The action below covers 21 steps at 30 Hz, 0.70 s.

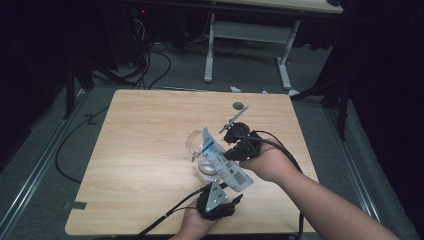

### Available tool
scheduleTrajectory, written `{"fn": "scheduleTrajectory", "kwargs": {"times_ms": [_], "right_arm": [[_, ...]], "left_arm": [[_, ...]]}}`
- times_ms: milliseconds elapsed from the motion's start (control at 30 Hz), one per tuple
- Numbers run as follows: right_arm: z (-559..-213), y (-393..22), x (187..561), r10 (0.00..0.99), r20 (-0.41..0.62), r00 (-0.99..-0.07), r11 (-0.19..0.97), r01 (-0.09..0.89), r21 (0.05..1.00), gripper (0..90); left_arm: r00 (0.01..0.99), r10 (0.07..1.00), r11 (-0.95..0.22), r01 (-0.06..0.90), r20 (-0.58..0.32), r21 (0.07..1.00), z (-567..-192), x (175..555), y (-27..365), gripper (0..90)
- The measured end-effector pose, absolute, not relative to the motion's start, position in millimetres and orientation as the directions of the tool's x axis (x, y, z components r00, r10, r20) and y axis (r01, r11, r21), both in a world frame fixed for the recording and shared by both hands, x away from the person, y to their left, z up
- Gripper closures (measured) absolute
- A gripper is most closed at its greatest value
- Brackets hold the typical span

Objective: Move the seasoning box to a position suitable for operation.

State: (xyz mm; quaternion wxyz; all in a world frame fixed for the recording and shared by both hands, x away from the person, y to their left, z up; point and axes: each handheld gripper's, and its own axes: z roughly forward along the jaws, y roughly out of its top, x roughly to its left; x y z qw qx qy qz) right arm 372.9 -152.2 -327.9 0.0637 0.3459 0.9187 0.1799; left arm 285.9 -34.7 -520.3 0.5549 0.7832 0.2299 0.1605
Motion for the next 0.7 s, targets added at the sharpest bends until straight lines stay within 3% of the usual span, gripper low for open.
{"fn": "scheduleTrajectory", "kwargs": {"times_ms": [700], "right_arm": [[-328, -154, 374, 0.656, 0.009, -0.755, 0.698, 0.611, 0.373, 89.8]], "left_arm": [[0.815, 0.579, -0.243, 0.207, -0.030, 0.948, -520, 289, 20, 43.9]]}}
